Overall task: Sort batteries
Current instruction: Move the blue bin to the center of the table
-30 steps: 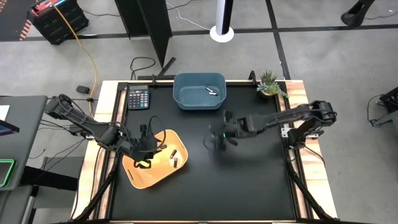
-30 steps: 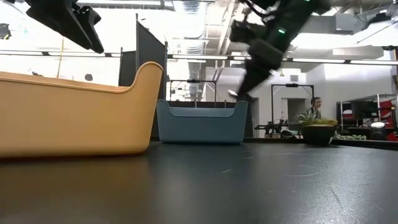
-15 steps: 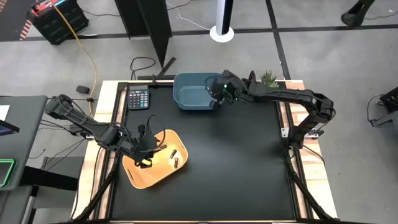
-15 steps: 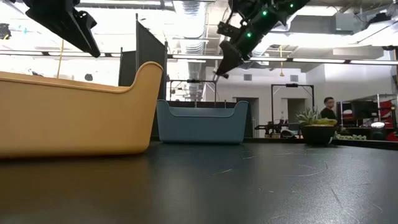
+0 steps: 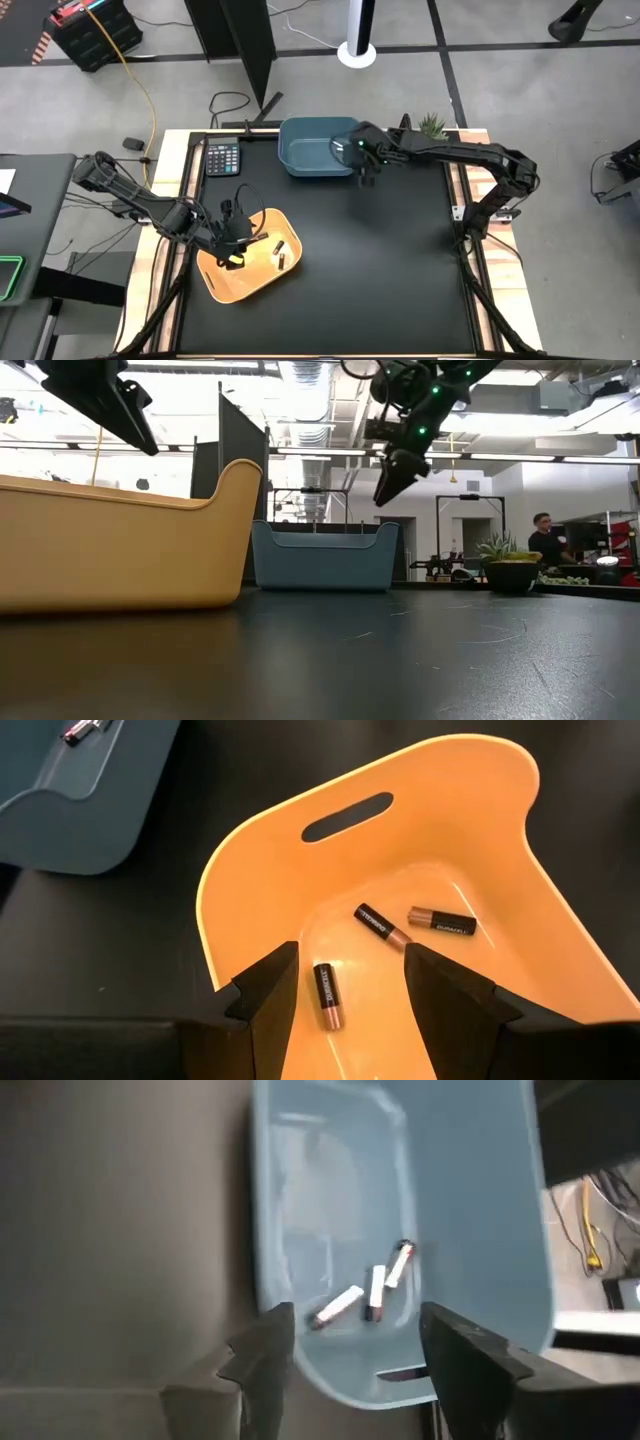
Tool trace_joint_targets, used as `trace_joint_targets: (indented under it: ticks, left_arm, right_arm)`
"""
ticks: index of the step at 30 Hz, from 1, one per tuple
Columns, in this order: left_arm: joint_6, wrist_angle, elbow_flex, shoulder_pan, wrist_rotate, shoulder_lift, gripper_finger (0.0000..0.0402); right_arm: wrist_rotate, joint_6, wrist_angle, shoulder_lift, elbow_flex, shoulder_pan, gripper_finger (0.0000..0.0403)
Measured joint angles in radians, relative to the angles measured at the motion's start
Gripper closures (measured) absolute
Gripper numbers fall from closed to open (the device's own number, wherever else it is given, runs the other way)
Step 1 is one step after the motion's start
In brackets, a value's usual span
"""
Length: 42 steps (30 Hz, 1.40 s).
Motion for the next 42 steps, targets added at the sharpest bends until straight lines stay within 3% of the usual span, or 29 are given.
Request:
trace_joint_targets:
  ticks: [14, 21, 25, 35, 42]
  left_arm:
    - [0.005, -0.008, 0.0, 0.0, 0.002, 0.0, 0.0223]
    - [-0.003, -0.009, 0.0, 0.0, 0.003, 0.0, 0.0223]
    - [-0.006, -0.01, 0.0, 0.0, 0.003, 0.0, 0.0223]
    - [0.004, -0.012, 0.0, 0.0, 0.003, 0.0, 0.0223]
    - [0.01, -0.012, 0.0, 0.0, 0.003, 0.0, 0.0223]
  right_arm:
    - [0.003, -0.158, -0.1, 0.08, 0.0, 0.02, 0.0196]
    - [0.07, -0.177, -0.096, 0.166, 0.02, 0.01, 0.0207]
    - [0.083, -0.171, -0.147, 0.206, 0.053, -0.001, 0.0243]
    - [0.079, -0.149, -0.216, 0.207, 0.058, 0.002, 0.0384]
    - [0.084, -0.082, -0.314, 0.206, 0.058, 0.034, 0.0393]
